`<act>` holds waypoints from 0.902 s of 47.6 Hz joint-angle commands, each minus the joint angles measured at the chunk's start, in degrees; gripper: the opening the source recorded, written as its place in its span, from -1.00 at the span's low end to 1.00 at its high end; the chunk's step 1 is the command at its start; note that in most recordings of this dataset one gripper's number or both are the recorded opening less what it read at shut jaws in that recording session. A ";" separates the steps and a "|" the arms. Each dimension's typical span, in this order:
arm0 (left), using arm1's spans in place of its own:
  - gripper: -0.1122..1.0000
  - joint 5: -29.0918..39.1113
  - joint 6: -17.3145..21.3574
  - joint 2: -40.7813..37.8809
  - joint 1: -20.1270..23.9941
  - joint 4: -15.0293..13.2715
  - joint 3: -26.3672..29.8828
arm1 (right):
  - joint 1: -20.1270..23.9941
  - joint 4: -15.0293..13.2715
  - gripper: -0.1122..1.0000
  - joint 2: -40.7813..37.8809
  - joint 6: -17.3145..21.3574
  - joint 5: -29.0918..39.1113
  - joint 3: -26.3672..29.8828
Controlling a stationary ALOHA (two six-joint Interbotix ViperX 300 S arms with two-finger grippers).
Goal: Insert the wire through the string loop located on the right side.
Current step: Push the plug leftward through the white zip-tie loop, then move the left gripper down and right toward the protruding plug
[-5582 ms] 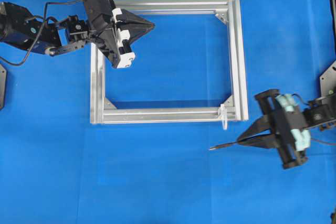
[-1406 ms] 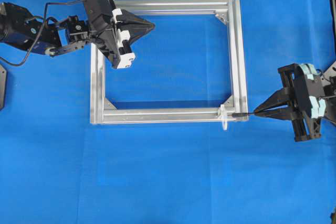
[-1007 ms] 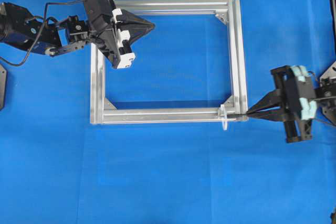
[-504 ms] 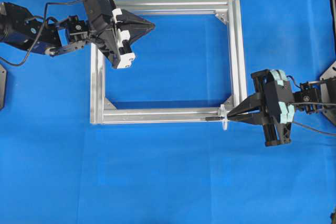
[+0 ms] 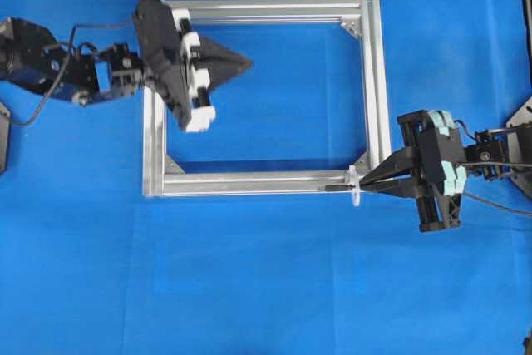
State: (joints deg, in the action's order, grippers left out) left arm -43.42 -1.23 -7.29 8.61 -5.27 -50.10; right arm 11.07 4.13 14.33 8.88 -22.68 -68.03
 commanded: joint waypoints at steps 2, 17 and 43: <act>-0.79 -0.53 -0.79 1.58 -3.52 0.18 0.09 | 0.09 0.18 -0.84 0.35 0.00 -0.53 0.79; -0.79 -0.35 -6.15 1.85 -13.18 0.18 -1.58 | 0.09 0.18 -0.84 0.35 -0.18 -0.44 0.79; -0.79 -0.18 -6.68 0.97 -19.25 0.18 1.41 | 0.09 0.09 -0.84 0.35 -0.18 -0.35 0.88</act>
State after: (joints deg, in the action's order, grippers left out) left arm -43.33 -7.91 -7.03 -10.37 -5.27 -50.98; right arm 11.07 4.13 14.33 8.79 -22.68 -68.03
